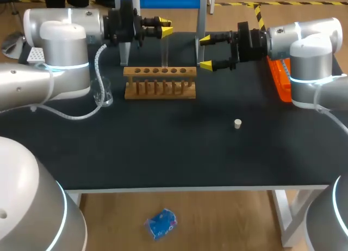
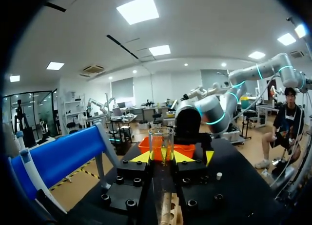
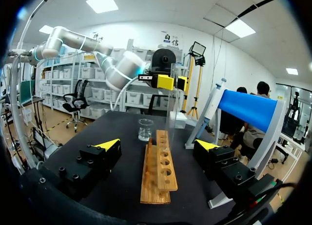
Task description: Invert the test tube, pick up the pipette, mount the tip to pipette, aspirate from beaker and dispense into the tube, eject the tip, return the pipette, and cap with the stopper.
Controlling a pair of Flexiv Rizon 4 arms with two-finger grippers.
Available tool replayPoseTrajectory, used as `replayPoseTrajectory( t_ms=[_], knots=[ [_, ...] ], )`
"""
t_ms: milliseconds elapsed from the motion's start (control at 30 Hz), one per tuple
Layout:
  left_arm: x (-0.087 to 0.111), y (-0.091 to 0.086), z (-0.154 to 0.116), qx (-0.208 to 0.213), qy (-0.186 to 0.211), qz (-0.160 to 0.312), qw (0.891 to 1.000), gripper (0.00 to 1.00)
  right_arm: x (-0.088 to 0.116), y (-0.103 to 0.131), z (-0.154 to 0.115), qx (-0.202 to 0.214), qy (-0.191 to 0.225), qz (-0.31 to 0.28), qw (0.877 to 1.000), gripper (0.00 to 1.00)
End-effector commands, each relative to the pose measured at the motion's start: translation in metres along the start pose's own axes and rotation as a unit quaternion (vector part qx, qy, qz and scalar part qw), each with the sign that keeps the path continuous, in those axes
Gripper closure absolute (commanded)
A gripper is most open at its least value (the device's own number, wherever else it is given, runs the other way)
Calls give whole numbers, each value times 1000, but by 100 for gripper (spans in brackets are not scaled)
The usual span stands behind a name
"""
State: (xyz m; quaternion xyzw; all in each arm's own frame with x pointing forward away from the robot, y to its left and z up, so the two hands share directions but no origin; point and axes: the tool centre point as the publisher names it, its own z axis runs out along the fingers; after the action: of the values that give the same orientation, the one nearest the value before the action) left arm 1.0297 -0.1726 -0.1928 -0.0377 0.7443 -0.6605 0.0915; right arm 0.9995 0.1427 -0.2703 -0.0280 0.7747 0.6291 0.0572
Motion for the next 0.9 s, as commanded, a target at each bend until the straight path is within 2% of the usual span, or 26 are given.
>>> replayPoseTrajectory(
  t_ms=[33,433,900],
  knots=[
    [0,-1,0,-3,-1,0,1000,100,-1,-1,0,0,1,0,1000,0],
    [2,2,0,8,-6,16,1000,100,-1,-1,0,0,1,0,1000,0],
    [7,9,-1,7,-8,13,1000,100,-1,-1,0,0,1,0,1000,0]
  ],
)
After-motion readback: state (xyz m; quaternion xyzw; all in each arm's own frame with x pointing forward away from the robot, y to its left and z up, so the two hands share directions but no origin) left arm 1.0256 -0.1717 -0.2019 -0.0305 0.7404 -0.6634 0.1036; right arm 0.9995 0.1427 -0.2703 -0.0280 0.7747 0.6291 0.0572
